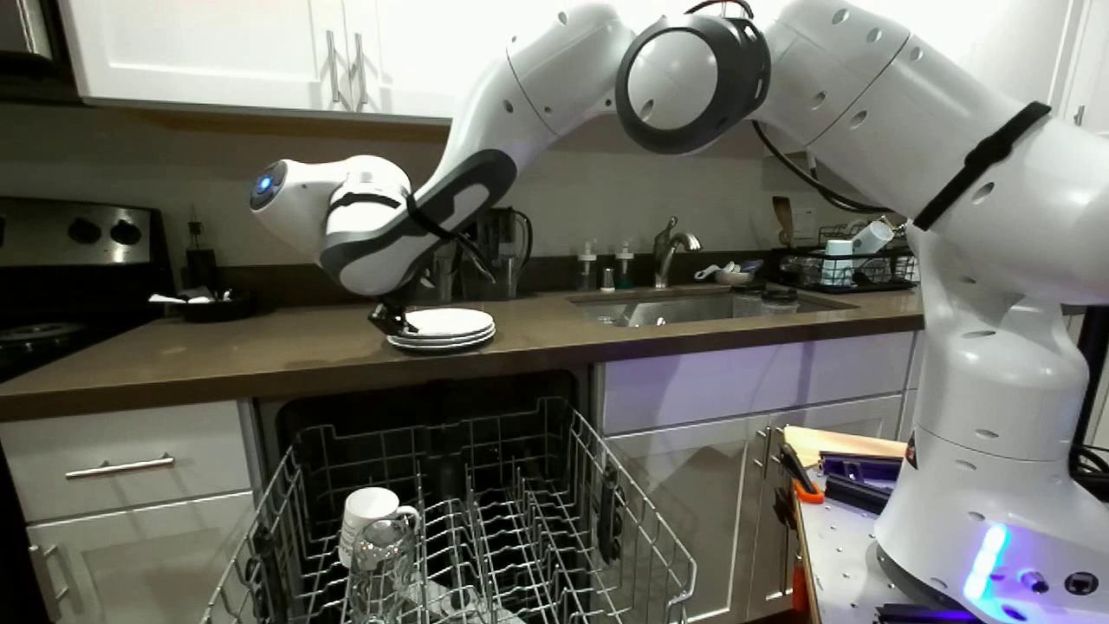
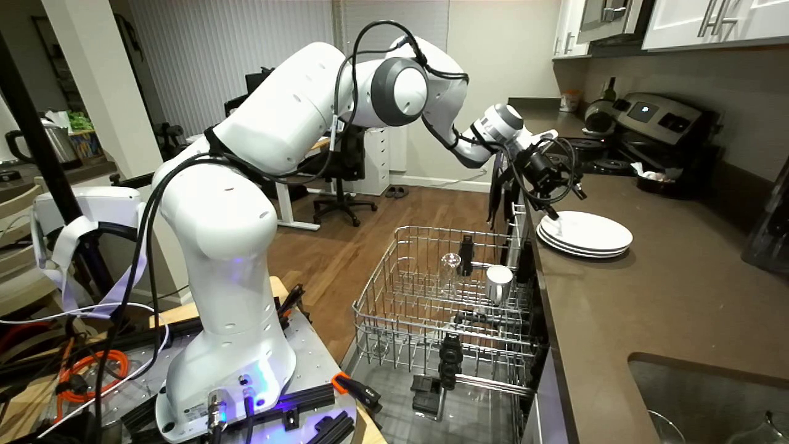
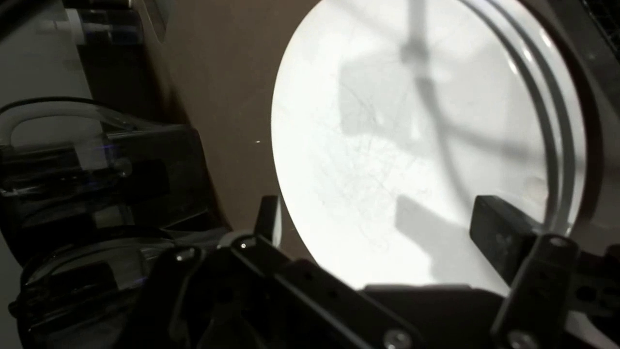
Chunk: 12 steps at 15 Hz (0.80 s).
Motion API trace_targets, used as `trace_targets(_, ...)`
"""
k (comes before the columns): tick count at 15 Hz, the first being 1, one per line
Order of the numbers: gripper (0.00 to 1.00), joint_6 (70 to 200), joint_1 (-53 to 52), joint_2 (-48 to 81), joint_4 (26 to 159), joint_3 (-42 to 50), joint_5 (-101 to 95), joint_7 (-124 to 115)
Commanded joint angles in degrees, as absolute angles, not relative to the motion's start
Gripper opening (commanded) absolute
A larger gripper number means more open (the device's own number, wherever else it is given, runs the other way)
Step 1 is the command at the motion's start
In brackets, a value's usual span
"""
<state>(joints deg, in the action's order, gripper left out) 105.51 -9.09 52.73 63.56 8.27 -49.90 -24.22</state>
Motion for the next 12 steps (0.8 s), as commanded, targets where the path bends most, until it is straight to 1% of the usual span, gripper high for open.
trace_targets(1,1.0,107.26,-8.48,51.96,64.98,8.0,-49.11,-23.13)
trace_targets(12,1.0,106.82,-8.41,50.78,66.38,6.46,-46.87,-21.6)
